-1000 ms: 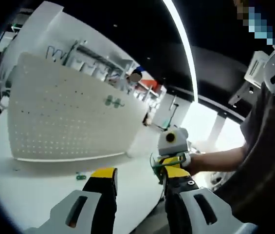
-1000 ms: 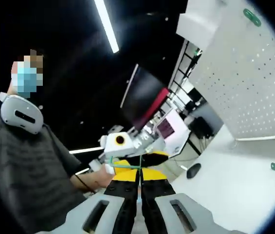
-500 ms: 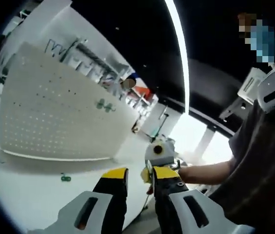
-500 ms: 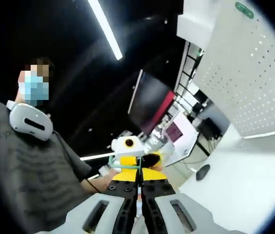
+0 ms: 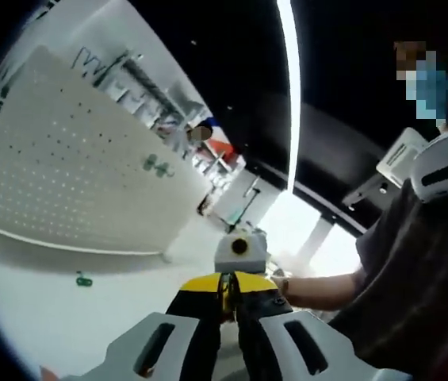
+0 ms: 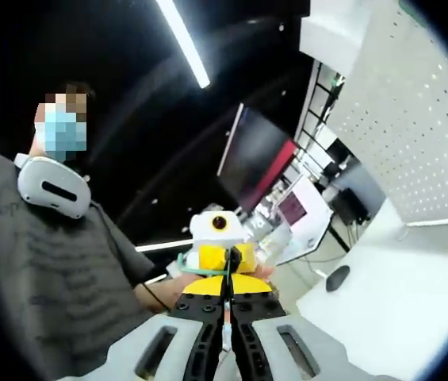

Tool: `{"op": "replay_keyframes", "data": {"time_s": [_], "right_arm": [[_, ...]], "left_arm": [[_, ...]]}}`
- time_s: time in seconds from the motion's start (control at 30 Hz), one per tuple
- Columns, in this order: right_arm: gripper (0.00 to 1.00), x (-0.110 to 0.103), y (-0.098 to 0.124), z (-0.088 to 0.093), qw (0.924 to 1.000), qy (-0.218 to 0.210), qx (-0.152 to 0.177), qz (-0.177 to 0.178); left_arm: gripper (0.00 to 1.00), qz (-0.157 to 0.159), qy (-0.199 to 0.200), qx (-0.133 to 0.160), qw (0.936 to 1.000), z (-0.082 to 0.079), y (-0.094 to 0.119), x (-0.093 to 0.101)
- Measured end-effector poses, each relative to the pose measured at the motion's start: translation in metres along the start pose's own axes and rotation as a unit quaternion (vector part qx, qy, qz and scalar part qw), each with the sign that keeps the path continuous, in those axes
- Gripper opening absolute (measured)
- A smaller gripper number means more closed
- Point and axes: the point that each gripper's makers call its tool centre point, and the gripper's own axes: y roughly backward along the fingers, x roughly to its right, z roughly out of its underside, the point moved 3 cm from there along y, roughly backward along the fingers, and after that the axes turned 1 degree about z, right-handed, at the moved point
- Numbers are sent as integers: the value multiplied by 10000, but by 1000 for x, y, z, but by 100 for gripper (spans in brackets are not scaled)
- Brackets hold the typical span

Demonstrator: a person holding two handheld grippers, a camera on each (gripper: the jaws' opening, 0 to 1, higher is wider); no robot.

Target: Insert the hook assembly into the mounting plate slot until the hook locks in place.

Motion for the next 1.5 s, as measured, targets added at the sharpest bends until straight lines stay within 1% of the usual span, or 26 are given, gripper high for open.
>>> {"op": "replay_keyframes", "data": {"time_s": [0.1,0.17,0.23,0.33,0.37,0.43,0.57,0.63,0.7,0.73,0.8,0.87,0.9,0.93,0.97,1.03,1.1,1.13,1.17,1.2,1.23,1.27,1.3,1.4,1.43,1.5], "right_arm": [[0,0,0,0,10000,-2,-19,1],[0,1,-2,-1,9999,-109,-35,51],[0,0,-4,-4,9999,106,-90,86],[1,6,-5,-4,9993,176,-228,236],[2,12,-4,-2,9984,165,-345,420],[3,17,-6,2,9955,414,-596,611],[5,24,-8,5,9912,535,-835,879],[6,29,-7,7,9870,633,-1025,1066],[6,35,-6,9,9821,648,-1163,1334],[7,37,-6,6,9797,748,-1140,1468],[8,37,-5,4,9783,806,-1124,1545],[8,37,-3,-1,9772,827,-1028,1664],[9,42,-1,-1,9740,834,-1087,1807],[10,45,3,1,9681,894,-1264,1971],[11,49,7,4,9558,1192,-1590,2169],[13,52,11,11,9349,1599,-2066,2404],[15,54,12,14,9280,1583,-2206,2551],[16,53,10,16,9253,1587,-2262,2599],[16,53,10,16,9211,1640,-2350,2637],[16,53,10,17,9102,1831,-2529,2721],[16,54,10,15,9028,1953,-2608,2806],[16,53,9,13,8929,2153,-2697,2891],[16,53,8,11,8895,2235,-2703,2928],[18,44,1,1,8886,2350,-2574,2981],[19,43,0,-1,8862,2360,-2570,3048],[20,40,-4,-4,8762,2552,-2654,3111]], "left_arm": [[5,-8,34,-14,10000,1,1,0],[4,-59,-103,12,9999,-1,2,0],[3,-53,-100,44,9999,-3,2,1],[3,-197,-277,-4,9994,-5,2,-4],[3,-280,-406,-54,9988,-4,3,-6],[2,-413,-598,-223,9971,-1,3,-10],[2,-650,-687,-288,9951,1,4,-17],[2,-791,-664,-360,9940,4,5,-22],[2,-904,-776,-420,9920,5,7,-26],[2,-964,-769,-452,9913,6,8,-29],[2,-1111,-794,-487,9894,6,10,-34],[2,-1387,-836,-601,9850,8,14,-43],[2,-1443,-843,-606,9841,8,15,-45],[2,-1518,-823,-599,9832,8,16,-47],[2,-1584,-806,-596,9823,7,17,-49],[2,-1744,-822,-625,9792,7,20,-56],[2,-1976,-929,-731,9731,9,24,-64],[2,-2136,-1071,-905,9668,13,26,-70],[2,-2184,-1124,-983,9644,15,27,-72],[2,-2195,-1158,-1023,9633,17,26,-73],[2,-2181,-1167,-1039,9633,18,25,-73],[2,-2198,-1190,-1058,9625,19,25,-73],[2,-2259,-1196,-1092,9606,20,24,-75],[2,-2420,-1172,-1124,9566,22,23,-80],[2,-2452,-1186,-1132,9555,22,22,-81],[2,-2512,-1161,-1131,9543,22,21,-82]]}}
